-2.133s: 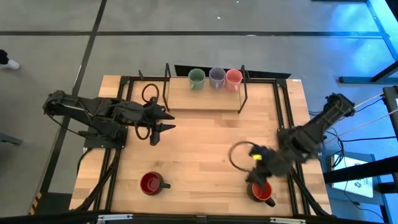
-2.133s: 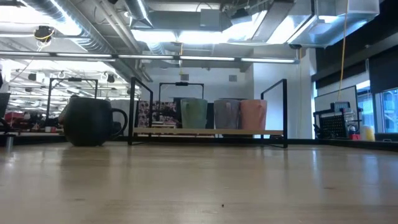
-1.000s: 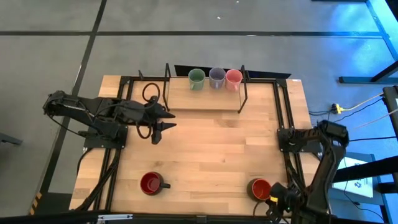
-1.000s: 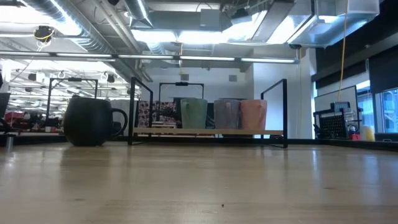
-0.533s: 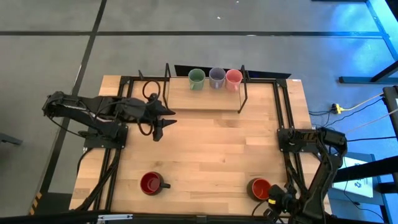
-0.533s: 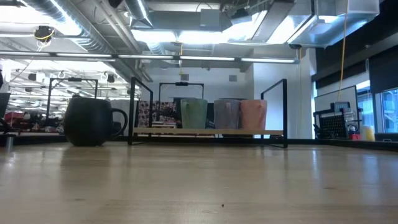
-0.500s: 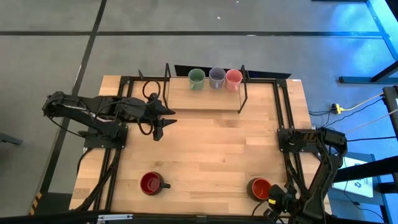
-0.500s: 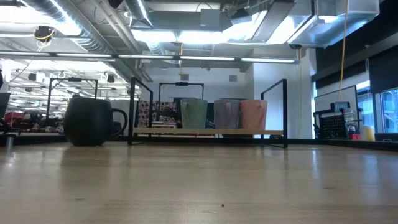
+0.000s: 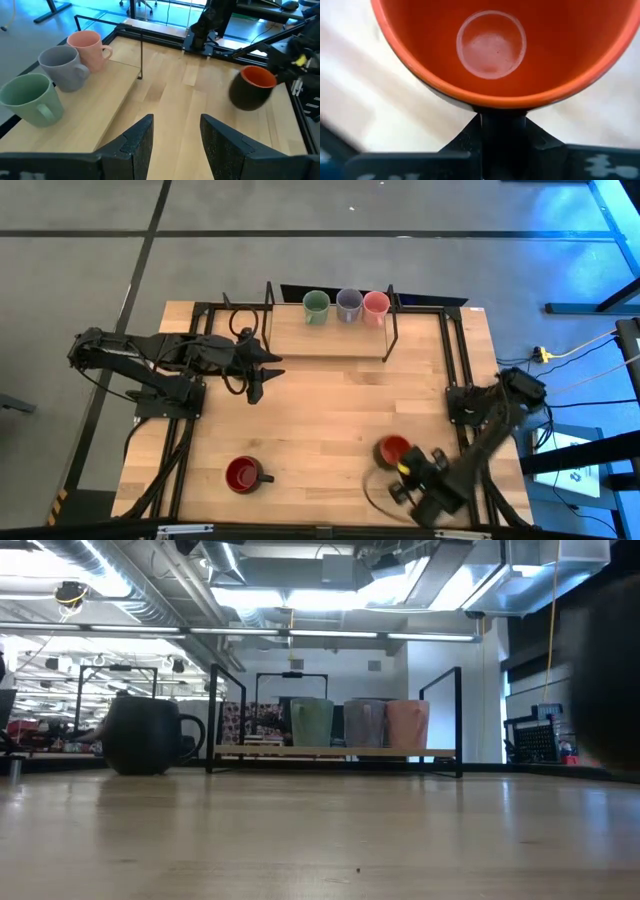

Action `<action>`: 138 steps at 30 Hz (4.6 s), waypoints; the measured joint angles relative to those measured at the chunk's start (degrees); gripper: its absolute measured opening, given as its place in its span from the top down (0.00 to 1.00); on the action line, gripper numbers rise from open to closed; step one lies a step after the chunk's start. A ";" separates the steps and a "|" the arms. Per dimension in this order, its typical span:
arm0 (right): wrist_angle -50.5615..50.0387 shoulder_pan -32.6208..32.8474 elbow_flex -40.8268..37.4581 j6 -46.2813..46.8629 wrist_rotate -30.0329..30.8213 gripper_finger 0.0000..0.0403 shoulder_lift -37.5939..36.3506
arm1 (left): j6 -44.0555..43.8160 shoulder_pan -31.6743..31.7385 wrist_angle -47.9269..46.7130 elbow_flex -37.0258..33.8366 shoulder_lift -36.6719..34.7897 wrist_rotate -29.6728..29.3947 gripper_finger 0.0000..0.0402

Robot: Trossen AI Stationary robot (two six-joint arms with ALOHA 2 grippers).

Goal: Place coffee mugs
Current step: Put the black orange color mug on the shelf, then put the black red color mug on the shelf

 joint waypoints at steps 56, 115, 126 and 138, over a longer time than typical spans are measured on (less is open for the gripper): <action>4.22 -65.67 1.29 -42.24 0.01 0.89 -4.30 | -0.04 -0.06 0.48 0.00 -0.02 0.02 0.61; 19.48 -31.58 11.89 -67.35 -8.48 0.61 -5.11 | 0.03 -2.79 4.41 -0.09 2.21 14.30 0.61; 26.55 -16.60 3.04 -53.86 -0.79 0.61 -5.04 | -16.03 -20.20 -5.26 -0.07 10.21 21.30 0.62; 26.79 -1.76 3.04 -43.39 11.83 0.61 -5.04 | -40.67 -29.69 -22.10 0.01 11.86 20.58 0.62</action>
